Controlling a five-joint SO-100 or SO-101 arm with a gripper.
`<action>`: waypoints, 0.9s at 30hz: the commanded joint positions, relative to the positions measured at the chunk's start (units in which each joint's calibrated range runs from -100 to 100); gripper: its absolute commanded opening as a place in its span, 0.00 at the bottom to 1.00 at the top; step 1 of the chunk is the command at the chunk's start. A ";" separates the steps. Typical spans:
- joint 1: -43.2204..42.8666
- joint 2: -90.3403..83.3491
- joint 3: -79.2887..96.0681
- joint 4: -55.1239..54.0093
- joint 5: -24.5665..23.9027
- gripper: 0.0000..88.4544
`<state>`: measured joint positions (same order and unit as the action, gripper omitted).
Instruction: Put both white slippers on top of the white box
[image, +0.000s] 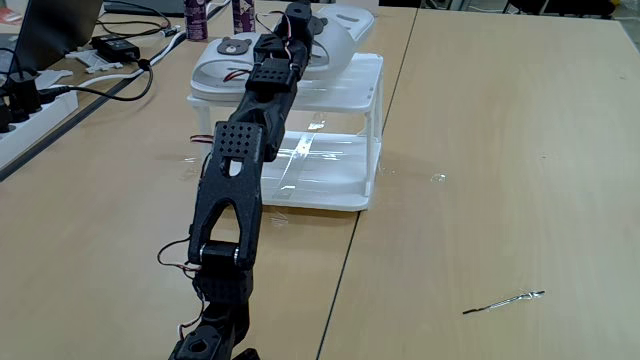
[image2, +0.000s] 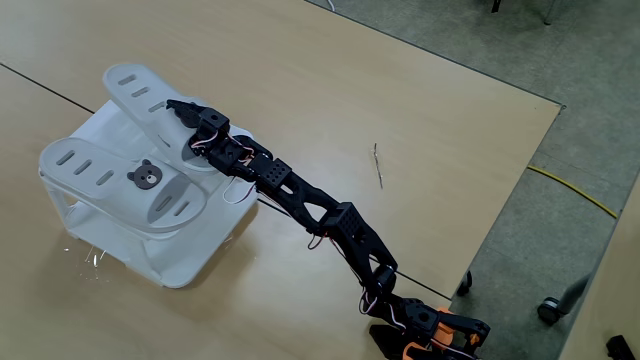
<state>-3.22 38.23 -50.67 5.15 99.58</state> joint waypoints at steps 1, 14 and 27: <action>0.26 -2.43 -6.57 -0.58 0.42 0.01; 1.66 -2.59 1.55 -0.32 0.42 0.21; 2.07 -3.18 4.53 7.36 0.42 0.21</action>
<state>-1.80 38.14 -42.50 10.47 99.58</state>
